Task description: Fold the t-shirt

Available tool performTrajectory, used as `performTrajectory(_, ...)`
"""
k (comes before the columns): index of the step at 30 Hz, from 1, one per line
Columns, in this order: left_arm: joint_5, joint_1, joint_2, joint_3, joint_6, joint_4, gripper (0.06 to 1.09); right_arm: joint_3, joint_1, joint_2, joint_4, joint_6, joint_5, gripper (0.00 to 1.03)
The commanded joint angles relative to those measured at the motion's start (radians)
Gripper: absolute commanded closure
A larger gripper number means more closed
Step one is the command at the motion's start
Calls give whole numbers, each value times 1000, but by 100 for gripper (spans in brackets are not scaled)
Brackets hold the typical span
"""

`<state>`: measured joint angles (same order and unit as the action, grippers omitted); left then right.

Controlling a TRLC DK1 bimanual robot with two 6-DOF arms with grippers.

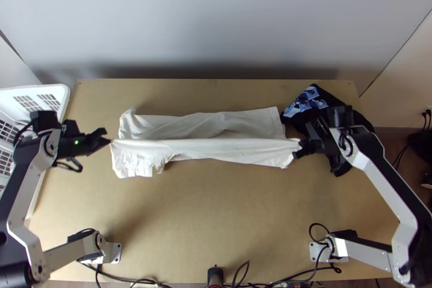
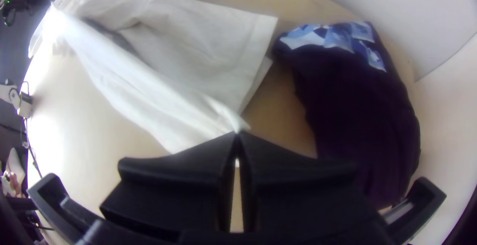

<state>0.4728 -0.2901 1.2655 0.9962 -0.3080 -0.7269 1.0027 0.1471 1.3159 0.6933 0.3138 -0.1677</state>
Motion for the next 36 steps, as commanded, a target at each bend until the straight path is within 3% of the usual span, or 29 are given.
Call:
performTrajectory(1, -30, 69, 141, 99, -39, 66, 105, 89, -1, 129, -54, -13, 5, 100)
performTrajectory(14, -59, 95, 307, 180, -36, 132, 105, 160, 11, 306, -155, -25, 14, 100)
performTrajectory(24, -163, 124, 485, 202, -43, 251, 105, 235, 31, 464, -221, -48, 16, 100)
performTrajectory(31, -169, 169, 537, 211, -57, 287, 105, 258, 58, 549, -259, -58, 17, 99)
performTrajectory(32, -171, 175, 538, 211, -60, 287, 105, 261, 60, 559, -261, -58, 20, 87)
performTrajectory(34, -171, 184, 534, 208, -66, 287, 105, 261, 60, 552, -261, -62, 43, 37)
performTrajectory(35, -169, 187, 526, 205, -72, 287, 105, 260, 60, 542, -259, -64, 51, 17)
performTrajectory(36, -169, 190, 515, 200, -79, 287, 105, 260, 60, 528, -252, -62, 59, 8)
